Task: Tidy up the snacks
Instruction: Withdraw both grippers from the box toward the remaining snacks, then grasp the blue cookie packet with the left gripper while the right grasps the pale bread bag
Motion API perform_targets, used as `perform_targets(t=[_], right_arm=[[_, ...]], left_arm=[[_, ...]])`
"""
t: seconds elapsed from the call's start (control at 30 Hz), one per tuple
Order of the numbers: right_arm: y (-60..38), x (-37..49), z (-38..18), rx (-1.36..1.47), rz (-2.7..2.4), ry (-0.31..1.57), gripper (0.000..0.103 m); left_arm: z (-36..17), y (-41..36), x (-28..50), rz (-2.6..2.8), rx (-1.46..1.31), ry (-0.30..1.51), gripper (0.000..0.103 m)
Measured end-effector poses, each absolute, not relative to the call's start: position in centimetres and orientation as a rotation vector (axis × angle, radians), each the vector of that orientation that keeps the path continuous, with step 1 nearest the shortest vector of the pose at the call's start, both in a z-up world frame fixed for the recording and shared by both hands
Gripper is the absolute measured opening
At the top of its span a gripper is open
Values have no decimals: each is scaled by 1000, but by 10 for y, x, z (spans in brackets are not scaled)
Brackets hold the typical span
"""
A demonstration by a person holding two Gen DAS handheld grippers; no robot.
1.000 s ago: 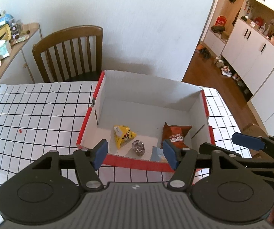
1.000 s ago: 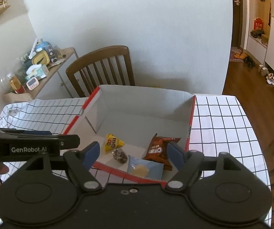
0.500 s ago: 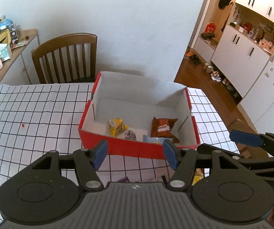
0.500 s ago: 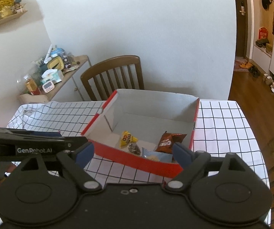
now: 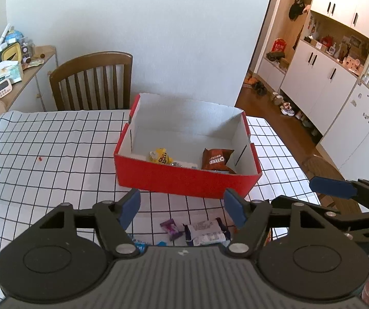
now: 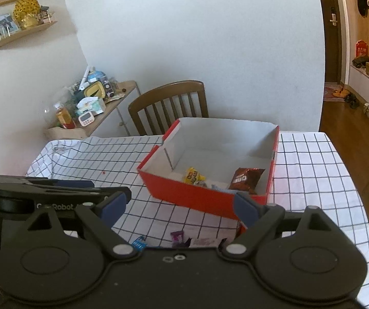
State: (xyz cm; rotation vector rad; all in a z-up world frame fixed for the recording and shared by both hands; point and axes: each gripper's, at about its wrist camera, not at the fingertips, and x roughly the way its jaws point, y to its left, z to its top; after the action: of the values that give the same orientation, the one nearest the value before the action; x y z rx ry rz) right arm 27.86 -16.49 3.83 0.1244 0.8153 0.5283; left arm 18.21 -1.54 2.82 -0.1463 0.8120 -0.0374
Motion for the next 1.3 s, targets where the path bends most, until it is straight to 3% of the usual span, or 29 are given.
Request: perform_targets(t=[0.1, 0.53, 1.3], right_arm=[[-166, 268, 37, 134, 532, 808, 101], [-164, 225, 10, 113, 549, 822, 102], [-156, 225, -92, 118, 493, 1031, 98]], left_arm=[[26, -14, 172, -33, -147, 801, 75], [-12, 2, 142, -29, -212, 847, 89], [-107, 16, 171, 59, -187, 1021, 89]])
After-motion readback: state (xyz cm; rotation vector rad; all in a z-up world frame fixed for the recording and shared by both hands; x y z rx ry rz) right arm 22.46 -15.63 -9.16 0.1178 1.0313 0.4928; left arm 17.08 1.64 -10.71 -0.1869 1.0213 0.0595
